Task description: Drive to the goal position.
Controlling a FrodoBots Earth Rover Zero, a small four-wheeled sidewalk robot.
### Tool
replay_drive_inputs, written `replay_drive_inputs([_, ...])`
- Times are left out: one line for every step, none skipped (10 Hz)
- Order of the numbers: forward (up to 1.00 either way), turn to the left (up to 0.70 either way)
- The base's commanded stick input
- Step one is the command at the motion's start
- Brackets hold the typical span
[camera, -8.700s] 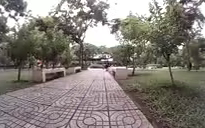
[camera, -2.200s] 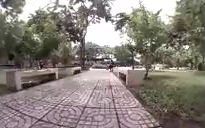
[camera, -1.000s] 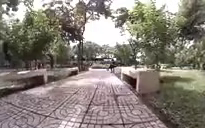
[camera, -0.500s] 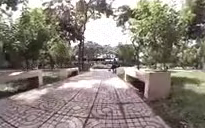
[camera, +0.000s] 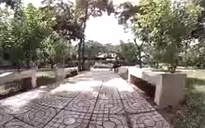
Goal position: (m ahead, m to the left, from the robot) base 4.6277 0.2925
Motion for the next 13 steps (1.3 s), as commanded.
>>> replay_drive_inputs([0.70,0.00])
replay_drive_inputs([0.70,0.00])
replay_drive_inputs([0.70,0.00])
replay_drive_inputs([0.70,0.00])
replay_drive_inputs([0.70,0.00])
replay_drive_inputs([0.70,0.00])
replay_drive_inputs([0.70,0.00])
replay_drive_inputs([0.70,0.00])
replay_drive_inputs([0.70,0.00])
replay_drive_inputs([0.70,0.00])
replay_drive_inputs([0.70,0.00])
replay_drive_inputs([0.70,0.25])
replay_drive_inputs([0.70,0.11])
